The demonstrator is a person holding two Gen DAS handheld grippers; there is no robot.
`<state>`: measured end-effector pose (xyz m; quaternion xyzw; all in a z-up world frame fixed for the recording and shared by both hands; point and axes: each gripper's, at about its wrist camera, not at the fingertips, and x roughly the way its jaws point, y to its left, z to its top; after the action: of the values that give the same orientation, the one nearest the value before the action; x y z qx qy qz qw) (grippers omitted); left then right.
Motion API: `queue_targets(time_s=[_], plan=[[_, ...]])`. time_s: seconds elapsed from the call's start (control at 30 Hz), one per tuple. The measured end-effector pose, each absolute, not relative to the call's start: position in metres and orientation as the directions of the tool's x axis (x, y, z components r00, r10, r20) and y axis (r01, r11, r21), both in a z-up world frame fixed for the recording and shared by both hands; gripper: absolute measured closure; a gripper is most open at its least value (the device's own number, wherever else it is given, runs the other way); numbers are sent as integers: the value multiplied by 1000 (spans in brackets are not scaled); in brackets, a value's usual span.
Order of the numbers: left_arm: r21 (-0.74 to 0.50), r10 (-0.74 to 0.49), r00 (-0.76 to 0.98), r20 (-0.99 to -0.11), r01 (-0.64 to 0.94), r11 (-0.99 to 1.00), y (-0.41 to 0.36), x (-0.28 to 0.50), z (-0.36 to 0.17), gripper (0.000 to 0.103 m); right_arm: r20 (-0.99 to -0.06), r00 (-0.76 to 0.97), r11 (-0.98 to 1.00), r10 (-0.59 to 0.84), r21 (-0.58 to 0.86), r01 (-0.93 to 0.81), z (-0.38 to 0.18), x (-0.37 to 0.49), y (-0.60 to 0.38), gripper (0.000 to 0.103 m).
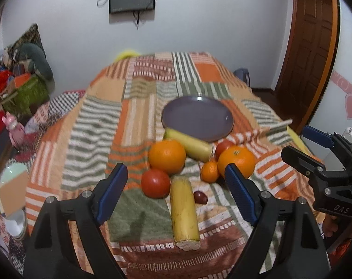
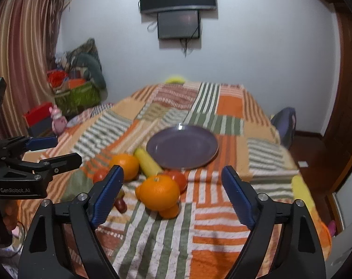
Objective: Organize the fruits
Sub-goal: 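Grasp the cut banana piece with the left tool while the right tool grasps the large orange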
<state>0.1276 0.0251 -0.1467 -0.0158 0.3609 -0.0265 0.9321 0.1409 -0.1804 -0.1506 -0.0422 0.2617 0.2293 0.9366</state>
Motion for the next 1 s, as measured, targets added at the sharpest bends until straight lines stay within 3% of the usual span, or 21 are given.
queue_targets(time_s=[0.4, 0.53, 0.87, 1.0], plan=[[-117, -127, 595, -794, 55, 992, 29, 150, -205, 31, -602, 675, 868, 427, 61, -493, -185, 167, -163, 20], [-152, -151, 547, -823, 43, 987, 32, 157, -222, 45, -633, 643, 861, 431, 75, -504, -197, 178, -156, 20], [-175, -184, 525, -831, 68, 982, 26, 160, -238, 57, -665, 604, 853, 439, 97, -513, -212, 195, -148, 20], [-203, -206, 531, -822, 66, 977, 28, 163, -239, 61, -676, 588, 847, 445, 105, -521, -216, 199, -145, 30]])
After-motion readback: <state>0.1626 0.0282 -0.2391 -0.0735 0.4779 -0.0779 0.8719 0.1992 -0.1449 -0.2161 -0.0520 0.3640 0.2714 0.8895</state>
